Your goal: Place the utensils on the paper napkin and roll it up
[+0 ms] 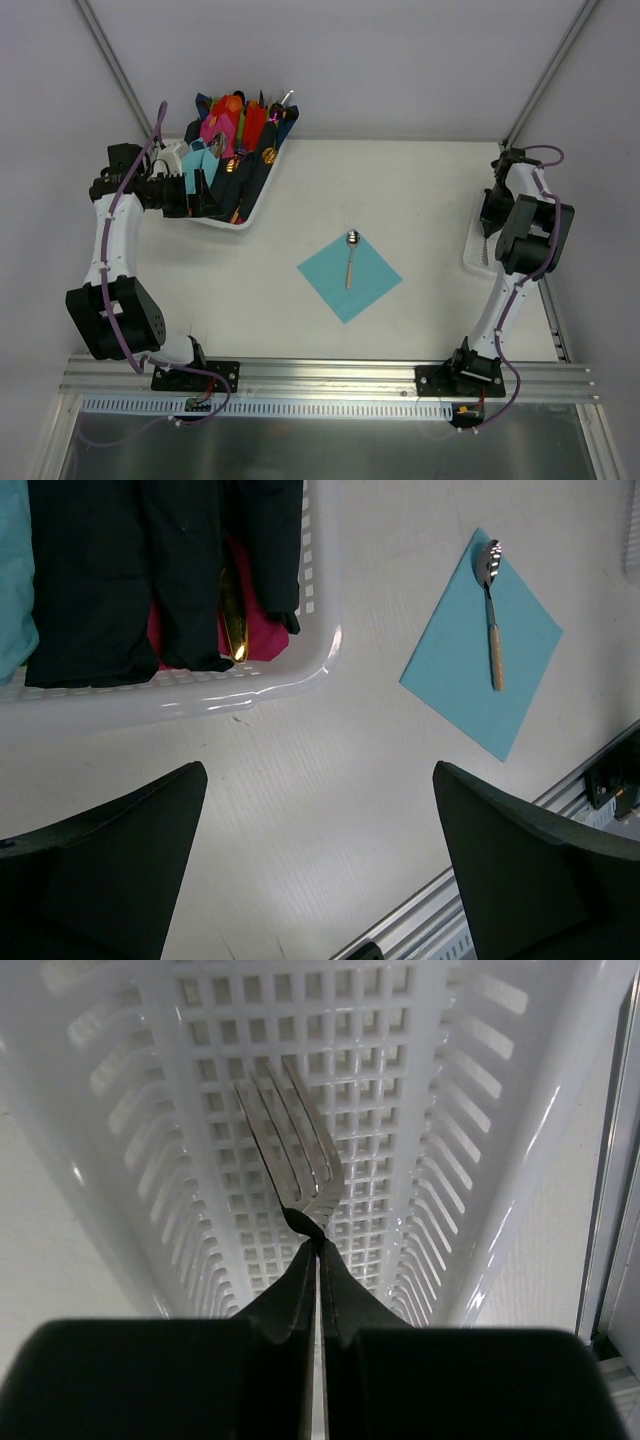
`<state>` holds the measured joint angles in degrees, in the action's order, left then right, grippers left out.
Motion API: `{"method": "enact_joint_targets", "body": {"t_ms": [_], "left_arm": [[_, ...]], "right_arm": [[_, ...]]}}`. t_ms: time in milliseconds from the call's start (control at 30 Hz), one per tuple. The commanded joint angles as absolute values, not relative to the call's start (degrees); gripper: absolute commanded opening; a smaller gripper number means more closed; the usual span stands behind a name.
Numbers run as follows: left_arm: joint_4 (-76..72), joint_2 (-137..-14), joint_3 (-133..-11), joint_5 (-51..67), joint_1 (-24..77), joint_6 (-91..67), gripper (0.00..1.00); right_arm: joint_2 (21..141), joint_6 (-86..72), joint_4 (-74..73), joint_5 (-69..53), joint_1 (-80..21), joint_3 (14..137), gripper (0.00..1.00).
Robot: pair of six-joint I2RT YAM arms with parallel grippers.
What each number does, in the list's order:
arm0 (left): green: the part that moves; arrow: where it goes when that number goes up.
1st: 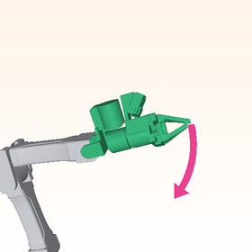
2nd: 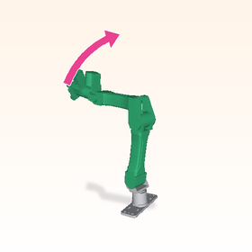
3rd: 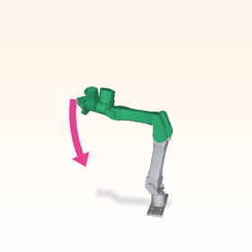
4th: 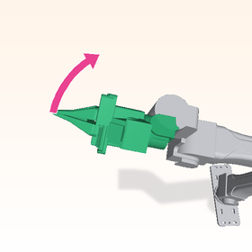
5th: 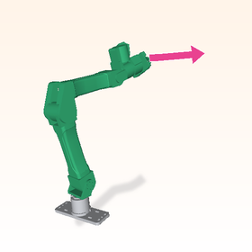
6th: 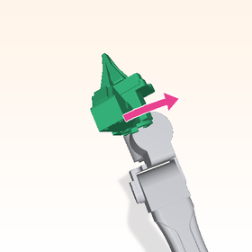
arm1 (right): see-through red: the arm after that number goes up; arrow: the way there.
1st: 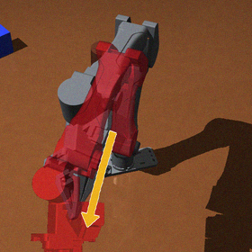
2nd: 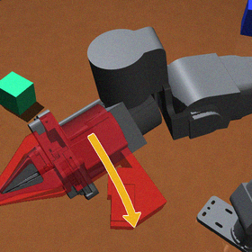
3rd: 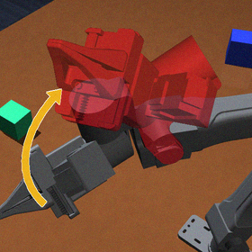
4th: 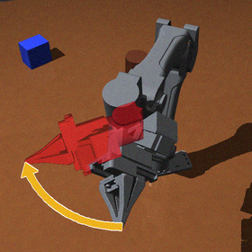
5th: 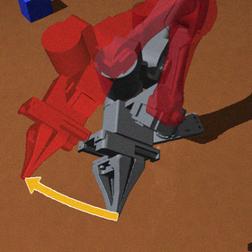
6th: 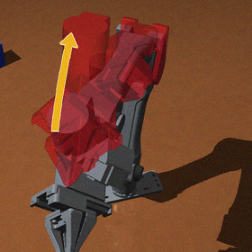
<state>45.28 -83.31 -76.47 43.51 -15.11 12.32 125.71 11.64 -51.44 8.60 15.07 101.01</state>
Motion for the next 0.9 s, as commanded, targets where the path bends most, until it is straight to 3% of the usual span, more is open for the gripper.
{"method": "enact_joint_targets", "body": {"t_ms": [0, 333, 600, 700, 867], "left_arm": [[45.17, -80.42, -78.66, 44.65, -15.73, 11.78, 0.99], [45.18, -77.78, -79.01, 44.30, -15.91, 11.60, 0.99], [45.44, -76.38, -80.33, 46.58, -15.91, 12.22, 0.99], [45.53, -76.64, -80.59, 48.77, -15.91, 12.04, 0.99], [45.44, -76.90, -80.68, 63.61, -15.82, 14.76, 0.99]], "right_arm": [[120.68, 12.22, -50.89, 8.35, 14.68, 100.46, 0.00], [106.01, 11.95, -51.50, 9.05, 14.41, 97.83, 0.00], [101.96, 10.81, -51.59, 6.07, 15.12, 96.59, 0.00], [98.54, 9.50, -51.50, 0.65, 14.94, 96.07, 0.00], [91.16, 6.34, -49.49, -13.16, 12.75, 93.61, 0.00]]}}
